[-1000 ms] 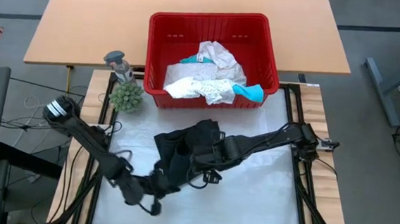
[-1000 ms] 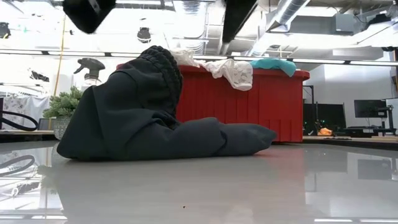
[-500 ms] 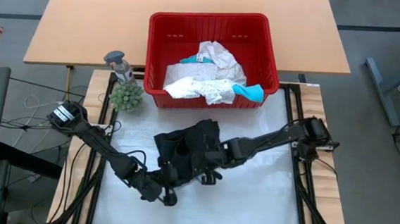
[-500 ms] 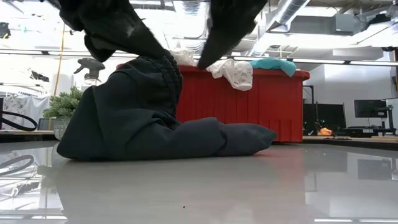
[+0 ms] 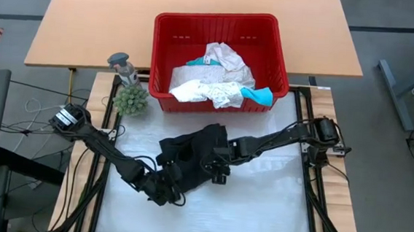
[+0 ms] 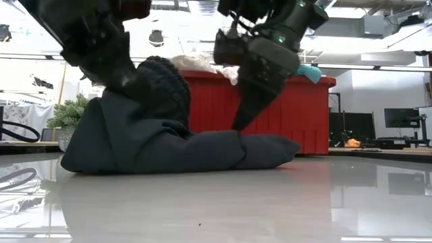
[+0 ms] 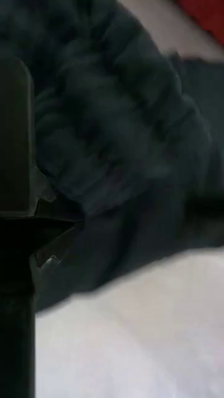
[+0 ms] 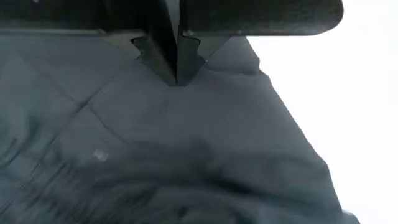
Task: Fold Laundry from Bin
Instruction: Fold the black shorts
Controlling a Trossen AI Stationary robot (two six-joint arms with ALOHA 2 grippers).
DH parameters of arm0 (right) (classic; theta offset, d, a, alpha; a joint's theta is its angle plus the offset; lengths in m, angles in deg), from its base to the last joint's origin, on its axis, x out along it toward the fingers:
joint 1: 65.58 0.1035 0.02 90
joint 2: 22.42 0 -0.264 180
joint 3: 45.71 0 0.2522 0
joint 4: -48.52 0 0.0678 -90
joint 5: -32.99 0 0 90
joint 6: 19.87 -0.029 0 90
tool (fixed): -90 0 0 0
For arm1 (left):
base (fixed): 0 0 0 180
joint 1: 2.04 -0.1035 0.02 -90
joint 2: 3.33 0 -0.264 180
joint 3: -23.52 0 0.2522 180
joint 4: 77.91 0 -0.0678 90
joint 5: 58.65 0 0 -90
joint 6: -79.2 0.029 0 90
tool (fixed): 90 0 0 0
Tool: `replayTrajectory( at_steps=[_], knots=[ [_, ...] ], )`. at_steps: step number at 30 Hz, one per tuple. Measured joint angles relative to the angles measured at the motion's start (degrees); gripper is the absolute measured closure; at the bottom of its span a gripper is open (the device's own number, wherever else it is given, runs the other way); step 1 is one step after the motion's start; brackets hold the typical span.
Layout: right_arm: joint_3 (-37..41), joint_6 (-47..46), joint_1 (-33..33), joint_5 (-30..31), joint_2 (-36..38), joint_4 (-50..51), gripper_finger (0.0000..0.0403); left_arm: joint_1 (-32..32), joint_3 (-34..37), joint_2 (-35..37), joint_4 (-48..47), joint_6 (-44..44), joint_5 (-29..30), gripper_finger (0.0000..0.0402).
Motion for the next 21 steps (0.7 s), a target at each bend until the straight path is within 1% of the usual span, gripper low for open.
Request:
replayTrajectory(
  at_steps=[2, 6, 9, 12, 14, 17, 21],
  knots=[
    [0.7, -0.1, 0.4, 0.0, 0.0, 0.3, 0.0372, -0.6, 0.0, 0.1, -2.4, -1.3, 0.4, 0.0401],
    [1.7, -0.2, 0.7, -0.1, 0.0, 0.5, 0.0387, -2.1, 0.0, 0.6, -10.6, -3.1, 1.2, 0.0401],
    [3.4, -1.6, 1.1, -0.3, 0.0, 0.8, 0.0383, -3.2, 0.5, 0.6, -18.6, -7.3, 2.6, 0.0401],
    [5.0, -3.1, 1.5, -0.7, 0.0, 0.7, 0.0368, -4.2, 2.8, 0.6, -22.6, -11.8, 3.6, 0.0401],
    [6.0, -3.4, 2.2, -1.4, 0.0, 0.6, 0.0364, -4.5, 4.2, 0.7, -23.4, -13.6, 3.9, 0.0401],
    [6.5, -4.2, 3.6, -1.4, 0.1, 0.9, 0.0370, -5.0, 5.2, 1.3, -23.2, -14.9, 3.7, 0.0401],
    [6.6, -4.1, 4.4, -1.4, 0.2, 0.7, 0.0381, -4.9, 3.7, 4.7, -22.6, -14.5, 5.0, 0.0401]
  ],
)
